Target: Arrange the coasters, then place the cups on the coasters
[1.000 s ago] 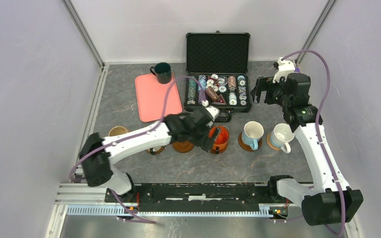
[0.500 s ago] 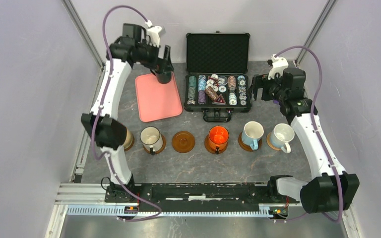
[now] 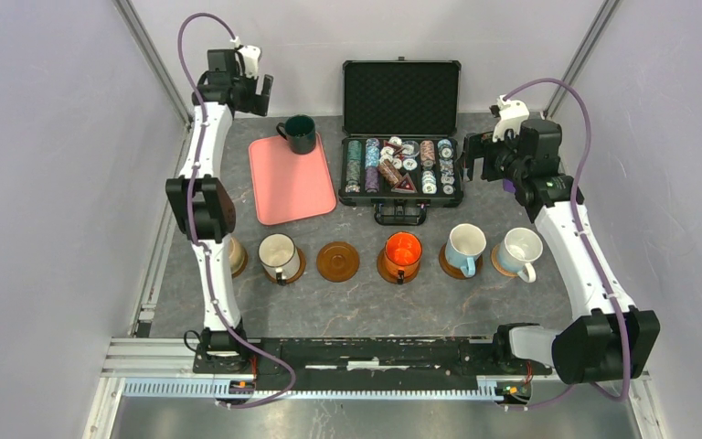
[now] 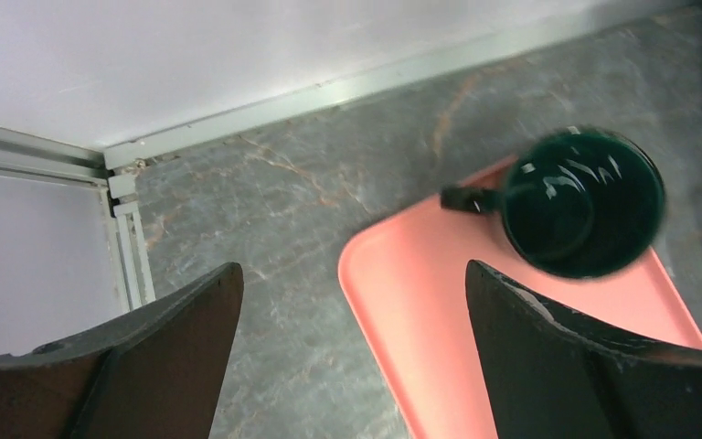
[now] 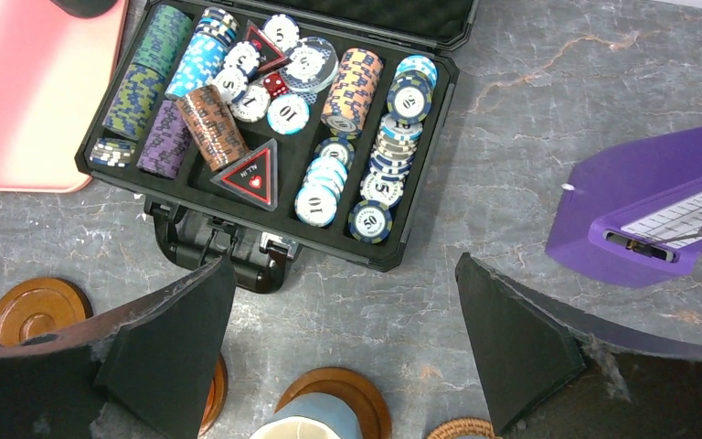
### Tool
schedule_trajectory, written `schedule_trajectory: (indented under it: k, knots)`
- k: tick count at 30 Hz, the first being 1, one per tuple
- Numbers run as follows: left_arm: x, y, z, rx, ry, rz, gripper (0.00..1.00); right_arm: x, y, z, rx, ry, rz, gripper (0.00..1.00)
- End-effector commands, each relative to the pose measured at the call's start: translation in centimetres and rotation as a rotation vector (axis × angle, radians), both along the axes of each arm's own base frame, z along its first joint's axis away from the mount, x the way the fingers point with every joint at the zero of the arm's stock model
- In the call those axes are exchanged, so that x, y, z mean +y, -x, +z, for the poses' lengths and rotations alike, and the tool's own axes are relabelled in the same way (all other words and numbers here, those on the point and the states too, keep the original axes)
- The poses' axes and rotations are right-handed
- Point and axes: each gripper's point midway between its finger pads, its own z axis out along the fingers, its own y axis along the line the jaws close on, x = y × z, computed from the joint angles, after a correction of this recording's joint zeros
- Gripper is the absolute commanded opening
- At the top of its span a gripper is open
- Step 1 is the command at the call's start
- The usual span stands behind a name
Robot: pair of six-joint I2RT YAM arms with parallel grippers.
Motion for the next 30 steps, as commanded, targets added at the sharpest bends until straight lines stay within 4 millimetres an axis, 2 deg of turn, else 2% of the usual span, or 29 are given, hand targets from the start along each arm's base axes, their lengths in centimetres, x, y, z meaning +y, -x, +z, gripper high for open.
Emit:
schedule_trajectory:
  k: [1, 3, 7, 11, 16, 23, 30]
  knots:
    - [2.2, -4.3, 1.4, -0.186, 0.023, 0.243, 0.97, -0.3, -0.8, 1.4, -0.042, 0.0, -0.019, 0.98]
    - [2.4, -5.2, 0.0, -0.198, 0.019, 0.304, 0.97, -0.3, -0.7, 1.1, -0.032, -0.007, -0.021, 0.98]
    - [0.9, -6.2, -2.4, -0.18, 0.092, 0.272, 0.97, -0.4, -0.7, 0.9, -0.025, -0.003, -0.026, 0.98]
    - [-1.8, -7.0, -3.5, -0.168, 0.211, 0.189, 0.96, -0.4, -0.5, 0.5, -0.014, -0.005, -0.029, 0.98]
    - [-2.6, -7.6, -5.3, -0.141, 0.254, 0.204, 0.94, -0.4, -0.3, 0.4, -0.01, -0.009, -0.031, 0.98]
    - [-3.4, -6.7, -7.5, -0.072, 0.277, 0.189, 0.92, -0.7, -0.3, 0.6, -0.014, 0.009, -0.038, 0.98]
    - [-3.6, -5.0, -7.6, -0.024, 0.286, 0.187, 0.8, -0.7, -0.1, 0.5, -0.012, 0.006, -0.034, 0.98]
